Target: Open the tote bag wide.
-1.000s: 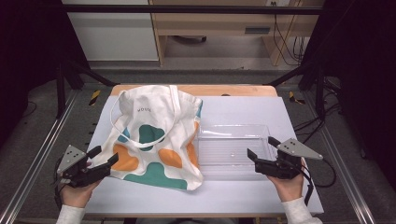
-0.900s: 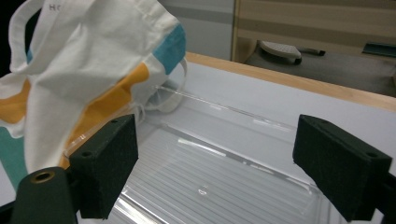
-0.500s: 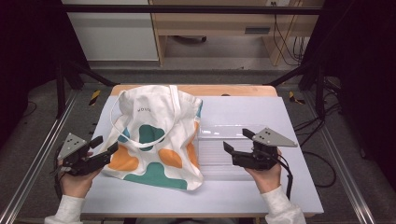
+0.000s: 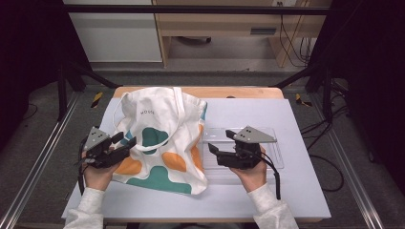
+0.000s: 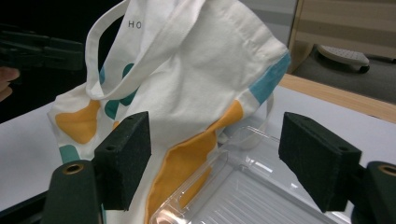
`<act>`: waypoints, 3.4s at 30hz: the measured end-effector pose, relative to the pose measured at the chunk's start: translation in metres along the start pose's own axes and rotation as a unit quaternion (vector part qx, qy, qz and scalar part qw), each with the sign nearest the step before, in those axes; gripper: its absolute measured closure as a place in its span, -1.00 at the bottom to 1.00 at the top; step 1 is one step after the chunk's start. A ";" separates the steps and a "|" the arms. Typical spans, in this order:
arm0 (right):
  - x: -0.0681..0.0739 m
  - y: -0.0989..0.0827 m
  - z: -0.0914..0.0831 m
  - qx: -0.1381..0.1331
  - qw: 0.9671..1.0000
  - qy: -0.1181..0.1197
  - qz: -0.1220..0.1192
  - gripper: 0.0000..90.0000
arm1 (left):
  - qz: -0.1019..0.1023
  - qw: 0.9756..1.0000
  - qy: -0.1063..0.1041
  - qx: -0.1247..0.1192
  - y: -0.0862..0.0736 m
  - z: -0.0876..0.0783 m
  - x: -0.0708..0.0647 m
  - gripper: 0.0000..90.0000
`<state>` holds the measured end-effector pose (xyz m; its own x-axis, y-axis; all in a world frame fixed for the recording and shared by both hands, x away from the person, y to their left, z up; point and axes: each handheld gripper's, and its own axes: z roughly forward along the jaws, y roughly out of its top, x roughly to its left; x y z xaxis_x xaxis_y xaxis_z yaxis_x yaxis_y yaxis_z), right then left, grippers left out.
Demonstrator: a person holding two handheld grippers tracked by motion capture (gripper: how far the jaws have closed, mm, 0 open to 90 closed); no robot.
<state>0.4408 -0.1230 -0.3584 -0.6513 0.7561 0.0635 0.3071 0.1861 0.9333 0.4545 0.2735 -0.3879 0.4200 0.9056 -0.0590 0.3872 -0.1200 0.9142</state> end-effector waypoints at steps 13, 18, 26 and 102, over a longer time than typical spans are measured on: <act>0.025 0.003 0.044 0.022 1.000 0.020 0.002 -0.31 | -0.019 1.000 0.001 0.023 -0.017 0.016 0.007 0.43; 0.034 0.009 0.069 0.025 0.999 0.018 0.017 -0.25 | -0.016 0.999 -0.002 0.037 -0.020 0.019 0.008 0.71; 0.037 0.012 0.091 0.030 0.999 0.010 0.030 0.00 | -0.006 0.999 -0.003 0.044 -0.021 0.018 0.007 0.83; 0.077 0.018 0.088 0.011 0.996 0.084 -0.005 0.87 | -0.008 0.999 -0.035 -0.013 -0.018 -0.027 -0.013 0.31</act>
<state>0.4573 -0.0065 -0.3676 -0.7610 0.6386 0.1140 0.3139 0.2087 0.9262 0.4199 0.2754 -0.3932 0.4707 0.8765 -0.1015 0.3734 -0.0936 0.9229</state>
